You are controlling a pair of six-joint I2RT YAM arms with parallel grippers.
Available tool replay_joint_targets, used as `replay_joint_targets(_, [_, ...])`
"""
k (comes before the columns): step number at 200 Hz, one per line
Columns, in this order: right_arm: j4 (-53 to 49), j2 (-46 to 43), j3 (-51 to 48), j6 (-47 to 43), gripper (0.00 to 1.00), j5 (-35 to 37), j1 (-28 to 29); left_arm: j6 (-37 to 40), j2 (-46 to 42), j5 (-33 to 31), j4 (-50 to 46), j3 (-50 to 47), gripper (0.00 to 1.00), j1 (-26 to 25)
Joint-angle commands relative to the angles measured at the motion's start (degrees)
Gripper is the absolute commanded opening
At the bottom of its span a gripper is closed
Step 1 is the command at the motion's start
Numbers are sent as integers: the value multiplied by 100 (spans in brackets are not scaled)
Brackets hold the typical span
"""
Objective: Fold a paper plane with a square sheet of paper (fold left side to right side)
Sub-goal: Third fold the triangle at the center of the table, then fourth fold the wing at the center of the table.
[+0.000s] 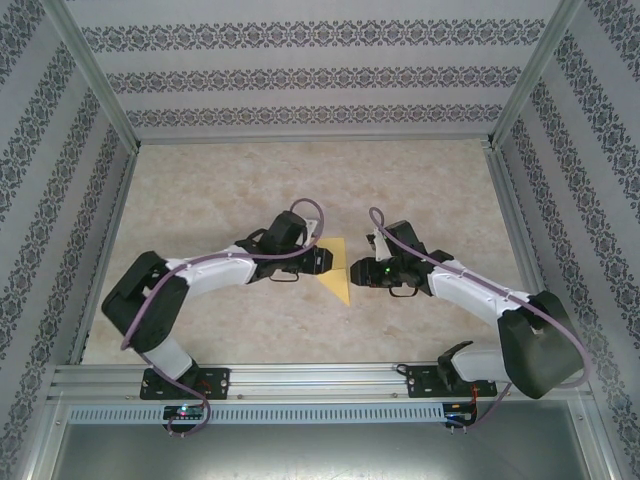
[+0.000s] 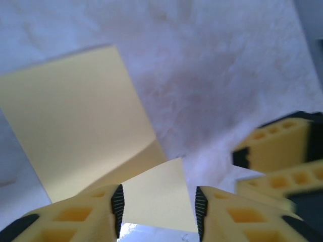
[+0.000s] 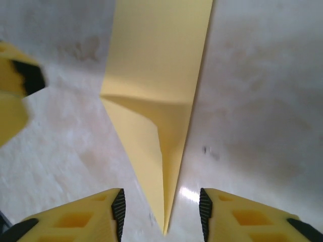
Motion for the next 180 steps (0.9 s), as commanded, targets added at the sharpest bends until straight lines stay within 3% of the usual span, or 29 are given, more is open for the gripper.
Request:
replay_joint_targets(1, [1119,424,-66,-281,47,-432,-120,-292,-195,-76,16,-355,50,143])
replay_joint_targets(34, [1699,1013,-29,-276,47,-972,-93,-752,-234,27,376,-762,52,163])
replay_joint_targets(57, [1748,1240,2,-295,41,-970,-25,-929,-215,17,512,-912,53,163])
replay_joint_targets(115, [1327,1289,64,-481,0,-515,-9,-1080,81,193,479,-754,55,161])
replay_joint_targets(180, [1040,1137,82,-558,0,-217,-25,-1244,444,513,796,-558,56,146])
